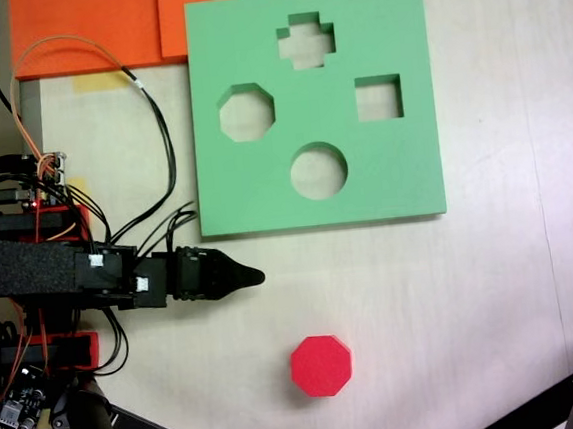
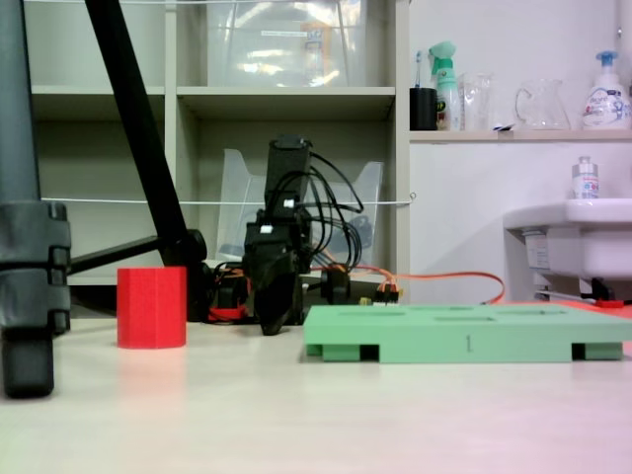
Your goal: Put the octagonal pillar block into the corresponding hole
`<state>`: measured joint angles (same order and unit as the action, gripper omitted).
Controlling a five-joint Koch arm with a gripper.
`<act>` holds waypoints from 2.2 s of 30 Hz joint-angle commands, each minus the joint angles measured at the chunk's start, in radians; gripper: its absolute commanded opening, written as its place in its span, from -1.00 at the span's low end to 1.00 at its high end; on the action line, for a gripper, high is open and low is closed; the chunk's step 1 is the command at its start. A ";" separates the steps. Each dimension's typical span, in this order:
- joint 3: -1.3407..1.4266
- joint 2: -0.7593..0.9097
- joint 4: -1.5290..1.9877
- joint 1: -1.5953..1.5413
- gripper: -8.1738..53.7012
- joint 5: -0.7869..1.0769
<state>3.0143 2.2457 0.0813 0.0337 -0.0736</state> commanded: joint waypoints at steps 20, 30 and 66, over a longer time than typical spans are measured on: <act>-0.561 0.078 0.657 -0.080 0.24 -1.460; -1.209 -0.014 1.295 0.130 0.45 -1.391; -1.677 -0.897 1.232 0.345 0.95 -1.290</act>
<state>1.3790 1.3361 1.3484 0.3620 -1.3622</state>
